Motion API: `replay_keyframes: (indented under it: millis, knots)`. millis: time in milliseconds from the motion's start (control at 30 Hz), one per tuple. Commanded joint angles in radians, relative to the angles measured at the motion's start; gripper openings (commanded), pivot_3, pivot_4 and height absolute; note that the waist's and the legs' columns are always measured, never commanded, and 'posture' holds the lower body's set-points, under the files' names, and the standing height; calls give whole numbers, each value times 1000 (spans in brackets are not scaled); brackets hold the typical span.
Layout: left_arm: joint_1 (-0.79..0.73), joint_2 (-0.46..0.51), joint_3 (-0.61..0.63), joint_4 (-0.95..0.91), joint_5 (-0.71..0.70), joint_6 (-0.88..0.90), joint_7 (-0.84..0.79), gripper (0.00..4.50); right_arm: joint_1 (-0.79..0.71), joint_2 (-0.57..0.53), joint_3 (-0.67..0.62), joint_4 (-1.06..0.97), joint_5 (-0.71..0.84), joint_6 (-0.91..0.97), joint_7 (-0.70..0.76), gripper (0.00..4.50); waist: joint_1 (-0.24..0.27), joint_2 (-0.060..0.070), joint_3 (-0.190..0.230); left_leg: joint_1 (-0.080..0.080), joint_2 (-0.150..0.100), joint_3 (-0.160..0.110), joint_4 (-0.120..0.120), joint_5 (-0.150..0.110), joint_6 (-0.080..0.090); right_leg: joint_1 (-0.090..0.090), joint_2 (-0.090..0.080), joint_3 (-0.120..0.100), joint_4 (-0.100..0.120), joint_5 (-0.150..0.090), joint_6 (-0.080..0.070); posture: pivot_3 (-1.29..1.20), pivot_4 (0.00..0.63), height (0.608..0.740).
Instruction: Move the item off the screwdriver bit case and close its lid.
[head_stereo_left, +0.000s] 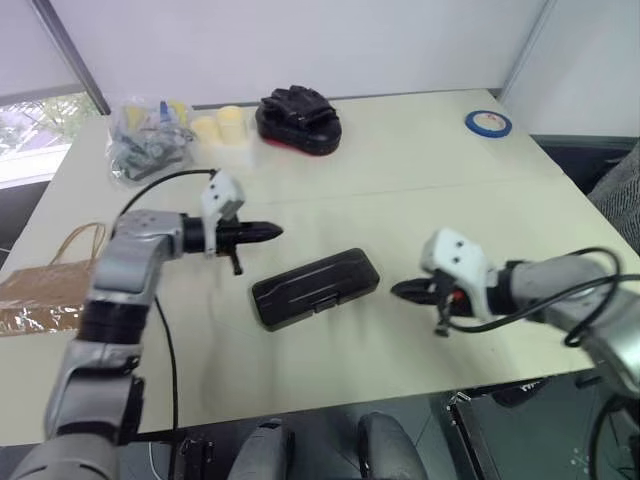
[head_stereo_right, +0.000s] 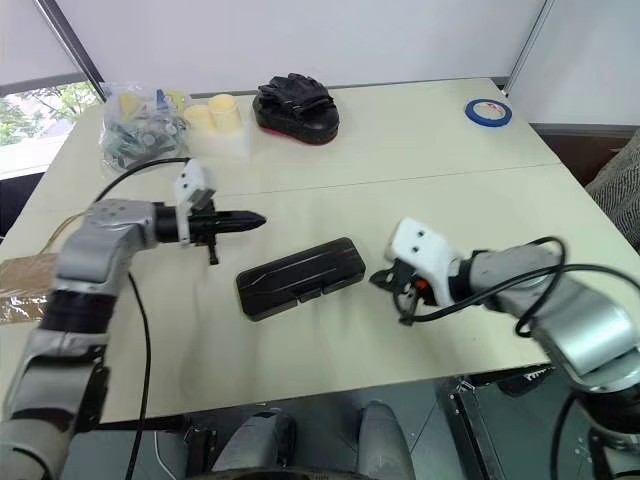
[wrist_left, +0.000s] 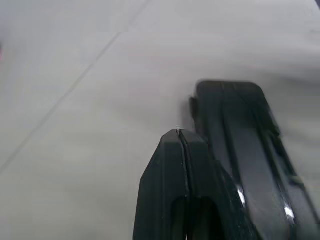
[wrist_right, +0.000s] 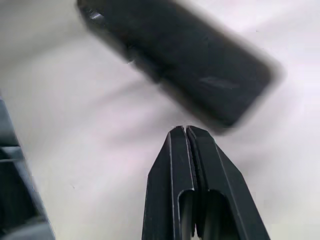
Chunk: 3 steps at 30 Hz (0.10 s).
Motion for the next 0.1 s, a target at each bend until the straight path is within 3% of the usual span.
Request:
replay_keyframes:
  millis: [33,100]
  knots:
    - [121,61,92,-253,-131,139,27,0,-43,-61,-91,5,57,-22,65,25,0,1,1,0,1,0,-1,0,0,0,0,1,-1,0,0,0,150,740]
    - [177,75,125,-336,-183,187,56,0,-42,-83,-105,17,64,-40,85,25,2,1,1,0,1,0,-1,0,0,1,0,1,-2,0,0,0,150,740]
